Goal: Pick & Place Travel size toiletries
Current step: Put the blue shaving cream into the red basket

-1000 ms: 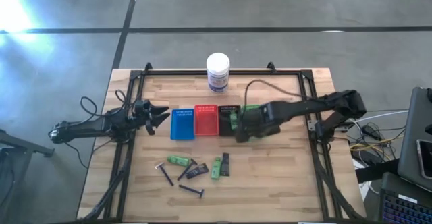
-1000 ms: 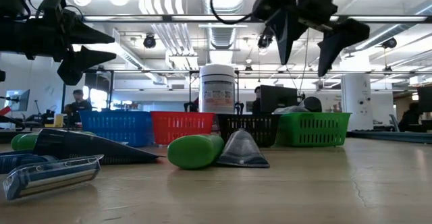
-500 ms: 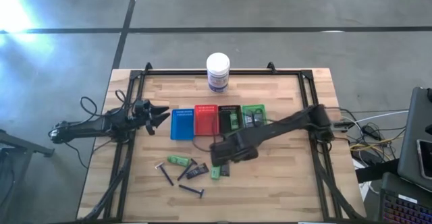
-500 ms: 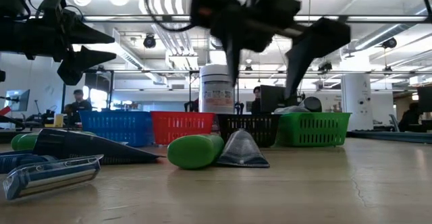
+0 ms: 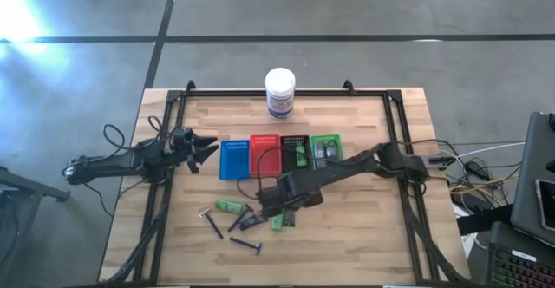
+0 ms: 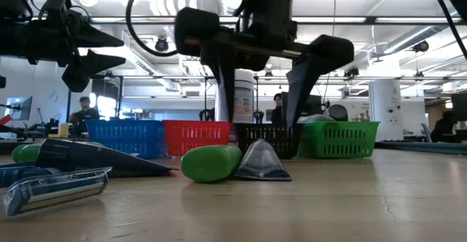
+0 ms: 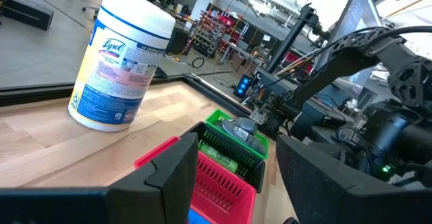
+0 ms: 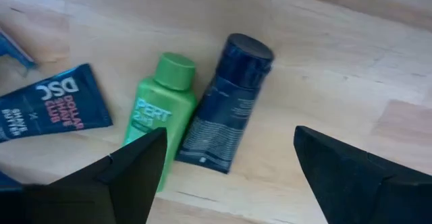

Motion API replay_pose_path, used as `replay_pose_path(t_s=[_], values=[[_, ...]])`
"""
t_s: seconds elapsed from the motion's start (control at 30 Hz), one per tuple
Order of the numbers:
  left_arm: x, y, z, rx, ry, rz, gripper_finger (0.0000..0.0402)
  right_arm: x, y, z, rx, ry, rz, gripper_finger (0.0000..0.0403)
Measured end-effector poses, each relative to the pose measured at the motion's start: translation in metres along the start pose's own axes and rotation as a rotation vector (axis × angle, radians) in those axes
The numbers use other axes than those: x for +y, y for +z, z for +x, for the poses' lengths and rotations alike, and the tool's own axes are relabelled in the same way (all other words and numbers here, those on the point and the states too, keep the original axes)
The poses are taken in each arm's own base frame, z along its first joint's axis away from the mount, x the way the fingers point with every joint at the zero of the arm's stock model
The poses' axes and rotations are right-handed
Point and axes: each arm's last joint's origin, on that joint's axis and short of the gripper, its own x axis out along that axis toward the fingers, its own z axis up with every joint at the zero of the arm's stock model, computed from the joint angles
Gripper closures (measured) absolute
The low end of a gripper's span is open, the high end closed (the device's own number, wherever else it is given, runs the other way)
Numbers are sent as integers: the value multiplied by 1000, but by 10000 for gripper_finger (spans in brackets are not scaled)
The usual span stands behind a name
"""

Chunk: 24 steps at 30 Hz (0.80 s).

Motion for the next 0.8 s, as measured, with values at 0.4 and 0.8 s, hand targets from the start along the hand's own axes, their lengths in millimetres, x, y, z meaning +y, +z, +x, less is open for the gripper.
replay_pose_path(t_s=[0.4,0.8], values=[[0,1,0,-7,-4,-33,195,-28,1,-39,2,-122,-122,118],[-3,8,0,-94,-61,-940,195,-98,-2,-93,-114,-68,-67,144]])
